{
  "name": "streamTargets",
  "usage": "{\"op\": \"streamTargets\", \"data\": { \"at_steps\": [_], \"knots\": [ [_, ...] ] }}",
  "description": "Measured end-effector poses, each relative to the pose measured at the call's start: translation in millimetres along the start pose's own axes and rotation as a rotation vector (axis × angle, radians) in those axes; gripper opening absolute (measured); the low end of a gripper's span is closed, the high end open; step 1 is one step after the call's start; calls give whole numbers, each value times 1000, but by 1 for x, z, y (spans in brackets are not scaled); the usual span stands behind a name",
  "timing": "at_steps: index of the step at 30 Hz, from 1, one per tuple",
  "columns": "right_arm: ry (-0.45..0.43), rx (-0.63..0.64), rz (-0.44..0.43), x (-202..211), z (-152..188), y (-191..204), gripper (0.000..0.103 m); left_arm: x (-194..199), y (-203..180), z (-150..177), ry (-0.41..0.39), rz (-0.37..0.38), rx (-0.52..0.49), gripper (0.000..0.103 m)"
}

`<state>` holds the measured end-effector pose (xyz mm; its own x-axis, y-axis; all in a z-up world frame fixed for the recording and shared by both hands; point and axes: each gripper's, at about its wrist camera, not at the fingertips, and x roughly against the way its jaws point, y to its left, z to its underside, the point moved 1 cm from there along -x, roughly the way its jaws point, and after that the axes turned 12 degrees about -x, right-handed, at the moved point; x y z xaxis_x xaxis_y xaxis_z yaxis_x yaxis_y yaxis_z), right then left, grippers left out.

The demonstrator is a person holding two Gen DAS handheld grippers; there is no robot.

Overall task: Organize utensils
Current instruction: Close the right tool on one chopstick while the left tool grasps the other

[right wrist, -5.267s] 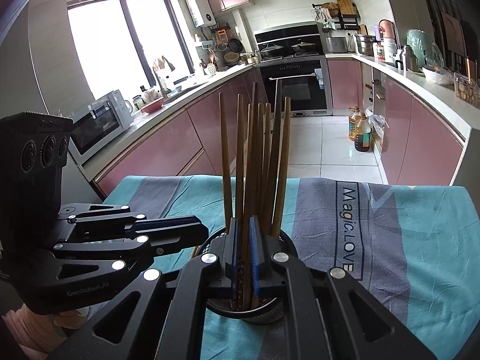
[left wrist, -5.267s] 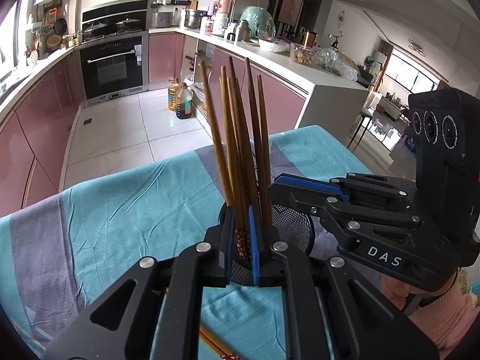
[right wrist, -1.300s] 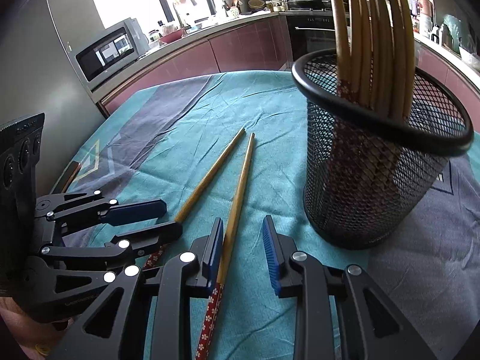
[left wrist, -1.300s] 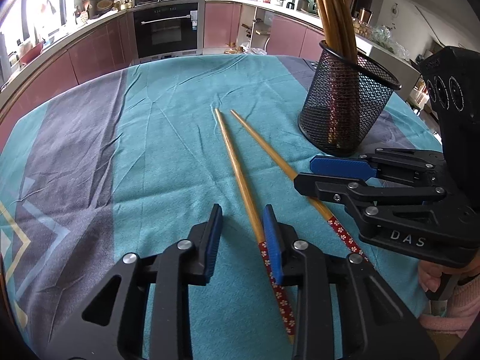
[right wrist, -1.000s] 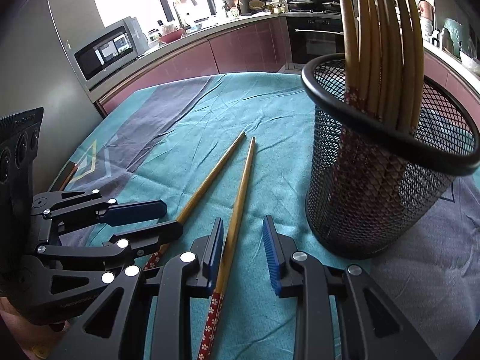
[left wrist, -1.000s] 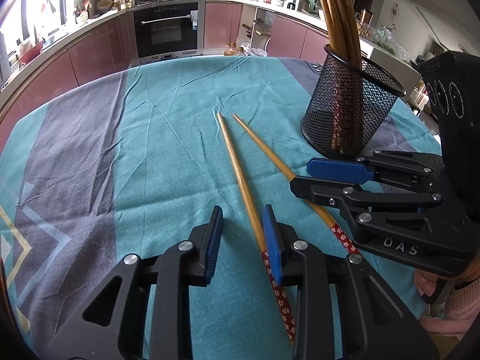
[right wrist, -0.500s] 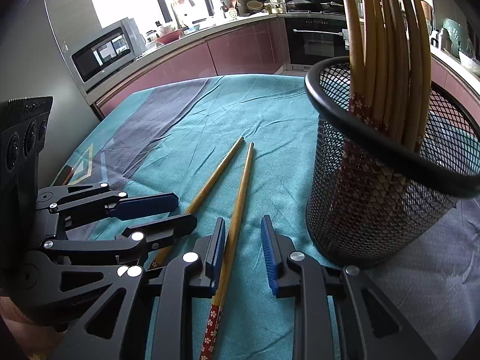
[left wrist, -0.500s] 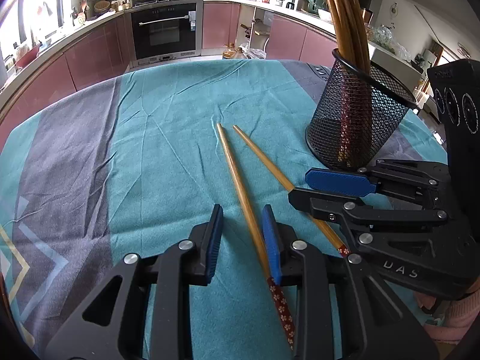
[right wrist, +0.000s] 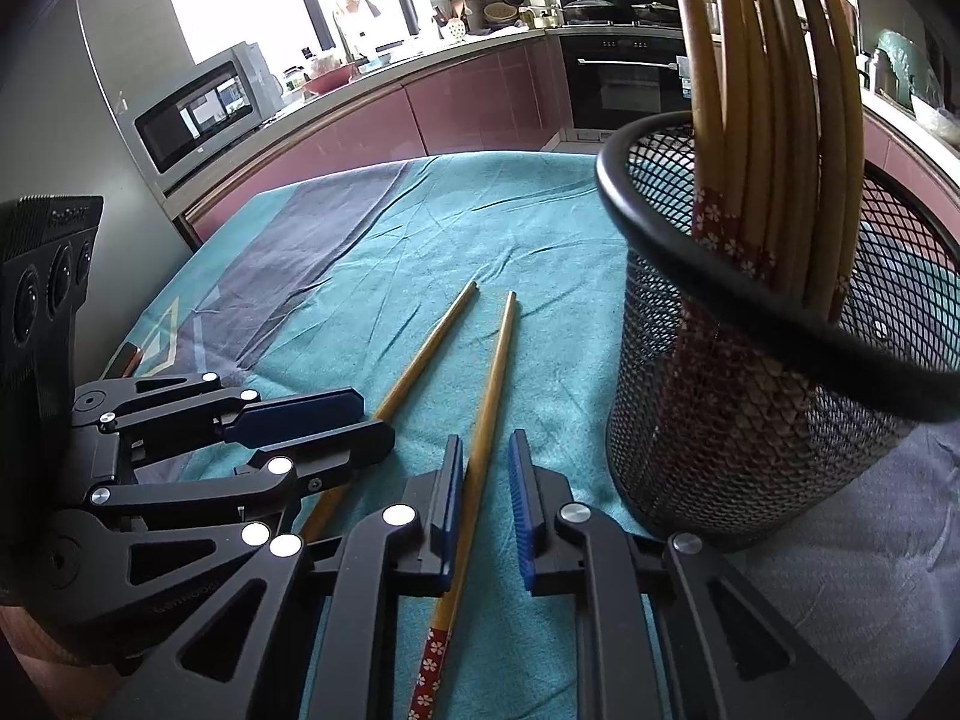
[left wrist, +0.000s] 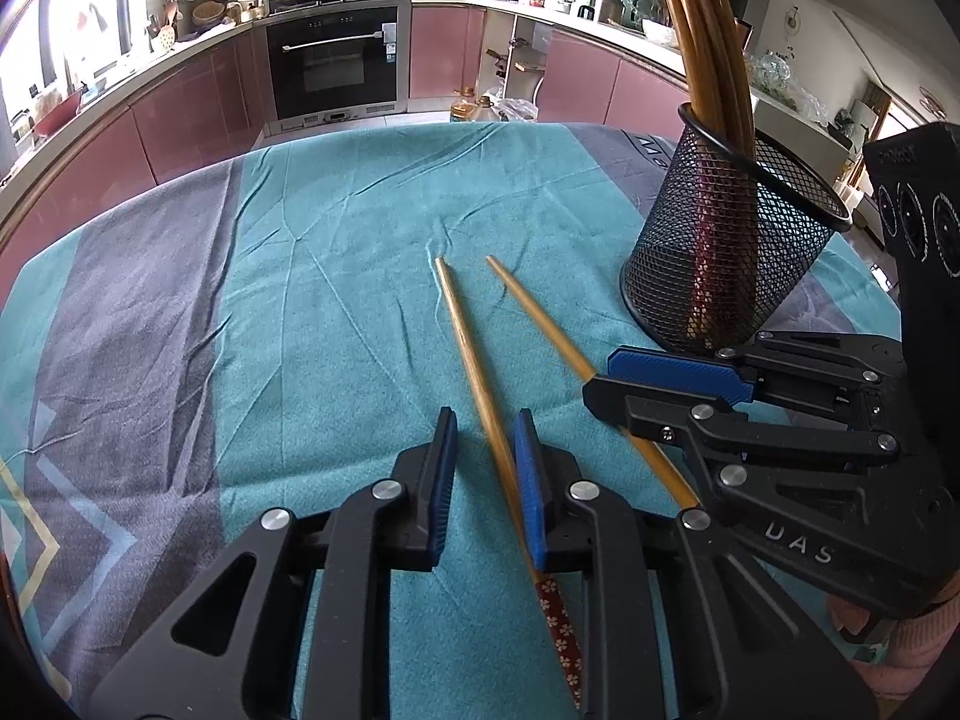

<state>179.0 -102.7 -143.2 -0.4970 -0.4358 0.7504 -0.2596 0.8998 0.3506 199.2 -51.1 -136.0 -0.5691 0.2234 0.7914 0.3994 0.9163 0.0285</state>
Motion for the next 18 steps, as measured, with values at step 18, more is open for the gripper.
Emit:
{"op": "streamTargets", "data": {
  "at_steps": [18],
  "knots": [
    [-9, -40, -19, 2, 3, 1, 6, 3, 5, 7, -19, 14, 57, 8]
  ]
}}
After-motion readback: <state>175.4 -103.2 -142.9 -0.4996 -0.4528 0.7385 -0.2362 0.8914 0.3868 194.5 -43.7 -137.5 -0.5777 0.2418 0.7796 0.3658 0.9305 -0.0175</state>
